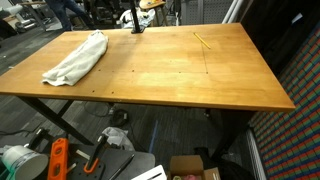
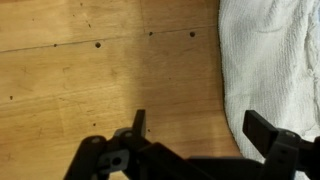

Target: Fold the towel in half

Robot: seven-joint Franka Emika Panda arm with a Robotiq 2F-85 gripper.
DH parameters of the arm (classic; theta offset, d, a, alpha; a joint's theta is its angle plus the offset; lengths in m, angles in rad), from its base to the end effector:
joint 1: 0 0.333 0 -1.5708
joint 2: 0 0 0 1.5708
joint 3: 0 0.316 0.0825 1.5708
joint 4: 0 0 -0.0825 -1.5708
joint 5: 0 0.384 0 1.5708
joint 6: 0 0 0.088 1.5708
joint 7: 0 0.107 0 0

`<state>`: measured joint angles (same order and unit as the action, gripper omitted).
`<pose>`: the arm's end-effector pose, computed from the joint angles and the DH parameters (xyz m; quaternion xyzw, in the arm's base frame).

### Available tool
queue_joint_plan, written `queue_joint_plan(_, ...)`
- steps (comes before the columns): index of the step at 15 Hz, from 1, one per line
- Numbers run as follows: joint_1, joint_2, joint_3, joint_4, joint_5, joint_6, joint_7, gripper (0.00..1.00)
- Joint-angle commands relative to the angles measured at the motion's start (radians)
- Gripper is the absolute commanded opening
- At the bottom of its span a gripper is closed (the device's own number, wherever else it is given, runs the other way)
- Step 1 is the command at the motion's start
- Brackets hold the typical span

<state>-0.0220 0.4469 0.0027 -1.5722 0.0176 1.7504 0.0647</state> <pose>0.6491 -0.0112 0.3637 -0.9900 0.0444 0.1341 0.0059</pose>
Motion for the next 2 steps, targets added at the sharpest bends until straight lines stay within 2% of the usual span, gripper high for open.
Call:
queue_joint_plan(1,0.005,0.001,-0.007,0.003,0.003,-0.003,-0.002,1.00)
queue_joint_plan(2,0.005,0.001,-0.007,0.003,0.003,-0.003,-0.002,1.00)
